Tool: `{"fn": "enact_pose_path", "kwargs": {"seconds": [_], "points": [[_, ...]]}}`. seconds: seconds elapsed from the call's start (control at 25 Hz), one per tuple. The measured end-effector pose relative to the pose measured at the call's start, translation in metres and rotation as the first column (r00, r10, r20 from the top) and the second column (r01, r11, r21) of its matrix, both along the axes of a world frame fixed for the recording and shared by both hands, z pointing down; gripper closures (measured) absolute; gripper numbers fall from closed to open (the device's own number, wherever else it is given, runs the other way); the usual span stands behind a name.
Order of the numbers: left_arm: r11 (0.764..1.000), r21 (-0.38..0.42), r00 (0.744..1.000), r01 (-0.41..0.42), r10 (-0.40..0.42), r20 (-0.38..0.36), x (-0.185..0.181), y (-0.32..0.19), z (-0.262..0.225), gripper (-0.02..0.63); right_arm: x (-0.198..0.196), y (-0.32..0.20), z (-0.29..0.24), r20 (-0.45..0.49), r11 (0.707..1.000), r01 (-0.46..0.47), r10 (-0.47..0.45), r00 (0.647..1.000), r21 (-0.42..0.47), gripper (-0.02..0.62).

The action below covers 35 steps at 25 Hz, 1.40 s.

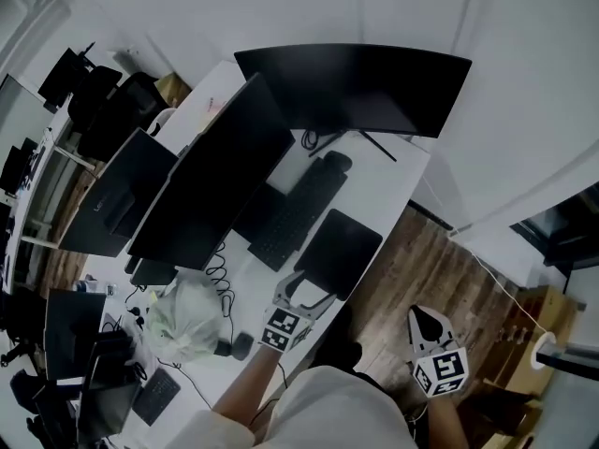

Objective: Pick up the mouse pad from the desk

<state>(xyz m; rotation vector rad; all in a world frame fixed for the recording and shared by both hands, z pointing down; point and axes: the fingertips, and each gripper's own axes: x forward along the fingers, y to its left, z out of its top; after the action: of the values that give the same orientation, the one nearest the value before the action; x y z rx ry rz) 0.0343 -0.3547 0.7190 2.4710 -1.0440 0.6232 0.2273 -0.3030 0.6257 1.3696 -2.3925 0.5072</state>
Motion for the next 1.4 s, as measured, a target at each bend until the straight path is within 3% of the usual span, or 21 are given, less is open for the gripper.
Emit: {"fn": "enact_pose_path", "kwargs": {"seconds": [0.28, 0.8, 1.24, 1.4], "points": [[0.994, -0.102, 0.997, -0.039, 0.046, 0.065, 0.004, -0.045, 0.068, 0.199, -0.007, -0.036, 0.035, -0.007, 0.997, 0.005, -0.005, 1.0, -0.081, 0.583], [0.952, -0.303, 0.978, -0.044, 0.103, 0.182, -0.002, -0.094, 0.184, 0.128, -0.034, -0.082, 0.087, 0.015, 0.979, 0.033, -0.03, 0.999, -0.202, 0.583], [0.928, -0.369, 0.959, -0.045, 0.144, 0.244, -0.004, -0.104, 0.23, 0.088, -0.045, -0.1, 0.106, 0.014, 0.964, 0.036, -0.033, 0.999, -0.265, 0.583], [0.933, -0.358, 0.944, -0.047, 0.158, 0.289, -0.006, -0.104, 0.236, 0.088, -0.049, -0.104, 0.108, 0.008, 0.961, 0.034, -0.033, 0.999, -0.276, 0.583]]}}
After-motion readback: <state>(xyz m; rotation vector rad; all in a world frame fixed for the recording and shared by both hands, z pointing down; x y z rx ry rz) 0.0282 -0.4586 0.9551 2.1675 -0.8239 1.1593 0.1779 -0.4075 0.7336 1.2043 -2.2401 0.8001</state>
